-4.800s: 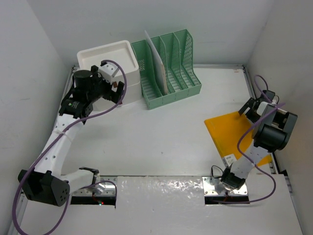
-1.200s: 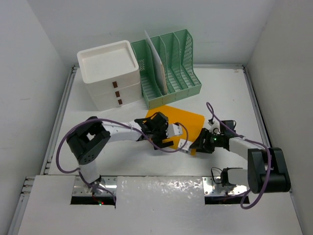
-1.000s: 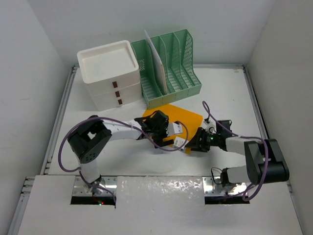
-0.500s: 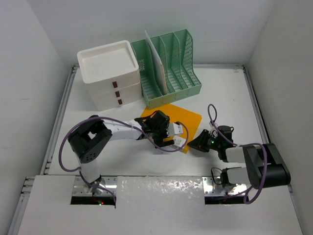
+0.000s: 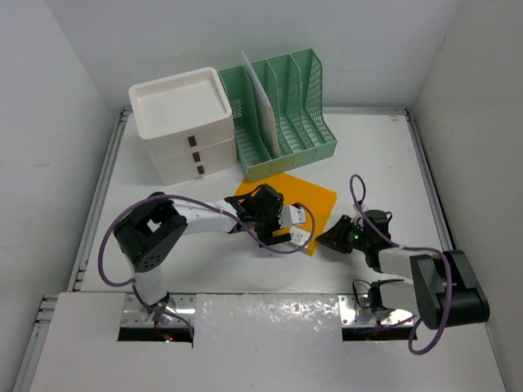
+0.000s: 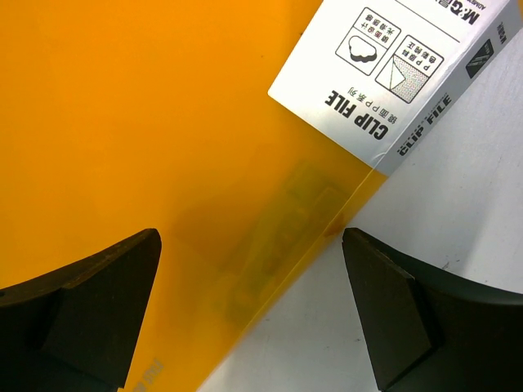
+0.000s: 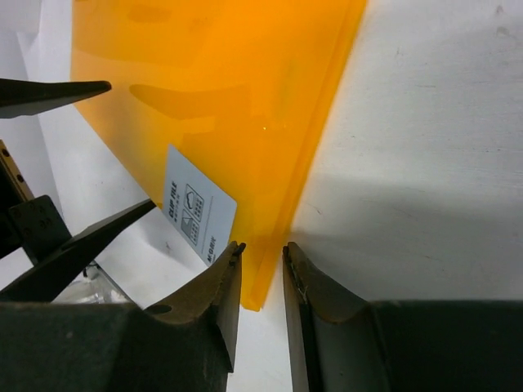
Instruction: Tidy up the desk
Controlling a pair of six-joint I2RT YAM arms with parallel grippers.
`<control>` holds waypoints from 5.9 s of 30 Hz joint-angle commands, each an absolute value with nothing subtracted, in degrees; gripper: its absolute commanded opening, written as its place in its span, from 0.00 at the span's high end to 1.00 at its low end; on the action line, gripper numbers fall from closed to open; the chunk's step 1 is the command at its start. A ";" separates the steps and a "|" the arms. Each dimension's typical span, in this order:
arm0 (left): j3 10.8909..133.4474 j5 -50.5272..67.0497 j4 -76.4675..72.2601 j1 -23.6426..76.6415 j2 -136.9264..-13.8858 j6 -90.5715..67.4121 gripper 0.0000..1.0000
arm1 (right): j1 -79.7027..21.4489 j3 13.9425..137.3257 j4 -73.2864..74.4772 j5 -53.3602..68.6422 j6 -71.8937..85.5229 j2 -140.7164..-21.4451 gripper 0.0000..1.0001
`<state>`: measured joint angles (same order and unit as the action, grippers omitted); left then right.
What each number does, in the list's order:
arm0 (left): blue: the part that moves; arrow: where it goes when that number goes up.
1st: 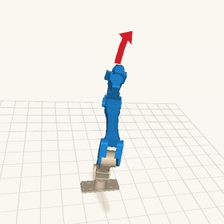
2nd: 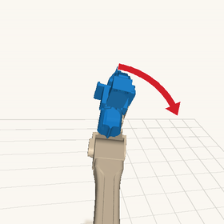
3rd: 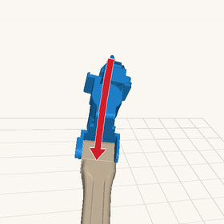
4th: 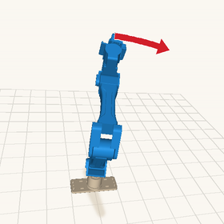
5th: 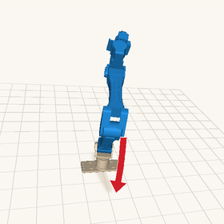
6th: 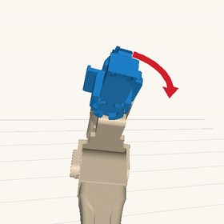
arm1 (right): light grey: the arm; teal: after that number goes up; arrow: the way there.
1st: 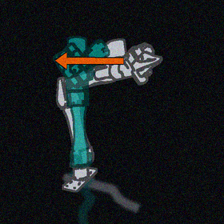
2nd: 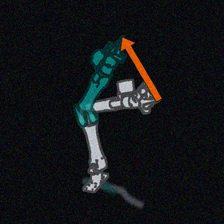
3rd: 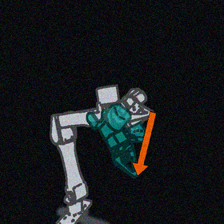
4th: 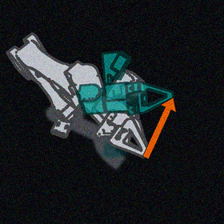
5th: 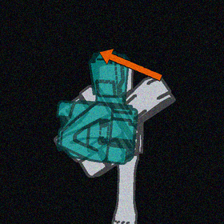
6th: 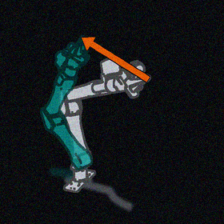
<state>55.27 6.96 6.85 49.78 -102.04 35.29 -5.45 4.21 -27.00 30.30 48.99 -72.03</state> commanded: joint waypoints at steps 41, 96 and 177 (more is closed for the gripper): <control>53.17 4.22 10.28 50.89 -106.35 36.39 0.06 | -13.62 -2.19 -97.03 30.94 74.19 -108.56 0.85; 44.66 -21.45 -15.81 61.17 -107.67 45.00 0.25 | -20.83 -4.74 -96.59 21.62 78.49 -102.13 0.73; 90.01 10.89 13.10 33.31 -89.12 -21.98 1.00 | -54.14 60.74 -26.05 -72.66 1.17 -94.57 0.39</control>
<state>90.63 8.47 15.51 33.15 -93.60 -21.65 -55.55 61.23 -13.45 -63.18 6.44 -95.39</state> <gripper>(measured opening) 0.150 0.653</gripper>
